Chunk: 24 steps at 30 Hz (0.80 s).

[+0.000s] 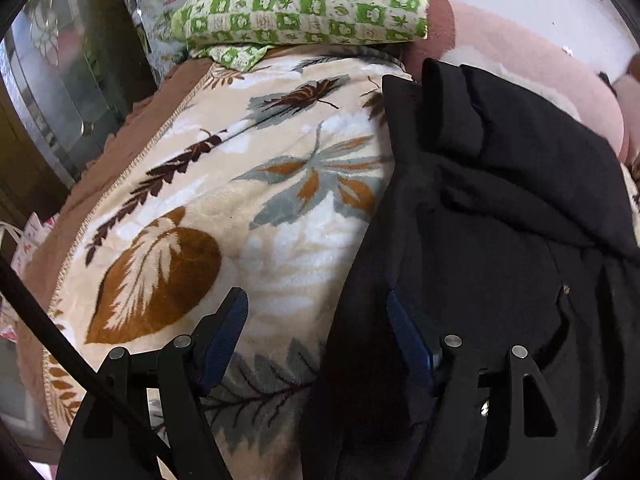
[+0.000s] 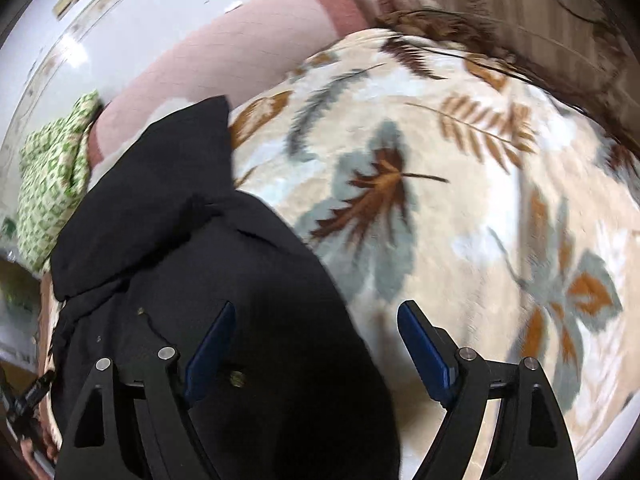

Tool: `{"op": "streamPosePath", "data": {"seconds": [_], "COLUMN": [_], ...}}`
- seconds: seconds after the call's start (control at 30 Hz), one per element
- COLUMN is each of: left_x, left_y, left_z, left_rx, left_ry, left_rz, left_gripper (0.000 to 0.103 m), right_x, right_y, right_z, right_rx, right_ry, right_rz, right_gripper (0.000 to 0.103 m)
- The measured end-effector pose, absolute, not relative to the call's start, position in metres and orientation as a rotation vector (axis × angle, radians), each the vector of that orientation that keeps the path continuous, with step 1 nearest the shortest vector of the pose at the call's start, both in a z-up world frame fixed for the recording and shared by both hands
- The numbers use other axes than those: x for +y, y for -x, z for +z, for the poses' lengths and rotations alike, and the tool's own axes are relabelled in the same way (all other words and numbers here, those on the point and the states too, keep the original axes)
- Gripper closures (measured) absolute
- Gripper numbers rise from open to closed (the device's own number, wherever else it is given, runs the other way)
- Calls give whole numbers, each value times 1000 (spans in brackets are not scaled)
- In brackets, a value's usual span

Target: Fold large clothes

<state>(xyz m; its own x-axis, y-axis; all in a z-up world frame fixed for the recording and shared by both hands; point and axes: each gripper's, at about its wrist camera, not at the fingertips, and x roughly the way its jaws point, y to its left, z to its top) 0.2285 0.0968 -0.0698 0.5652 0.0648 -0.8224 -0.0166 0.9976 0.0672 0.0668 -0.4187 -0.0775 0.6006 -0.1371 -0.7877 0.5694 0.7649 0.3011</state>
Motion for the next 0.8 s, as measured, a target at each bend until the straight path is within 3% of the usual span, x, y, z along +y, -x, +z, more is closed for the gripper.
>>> {"op": "streamPosePath", "data": {"seconds": [0.17, 0.33, 0.43, 0.53, 0.8], "left_x": [92, 86, 87, 88, 92], "left_y": [-227, -225, -224, -225, -227], "left_z": [-69, -73, -74, -74, -72], "left_rx": [967, 971, 975, 982, 1005], "left_ry": [-45, -65, -57, -46, -9], "left_rz": [40, 35, 30, 22, -15], "left_gripper": [32, 32, 32, 32, 32], "right_x": [-367, -285, -248, -228, -212], "right_y": [-84, -161, -213, -269, -334], "right_z": [-31, -20, -29, -43, -98], "right_rx": [720, 763, 776, 806, 911], "right_ry": [-398, -212, -153, -145, -85], "right_rz": [-382, -206, -160, -176, -261], "right_gripper": [16, 15, 17, 25, 22]}}
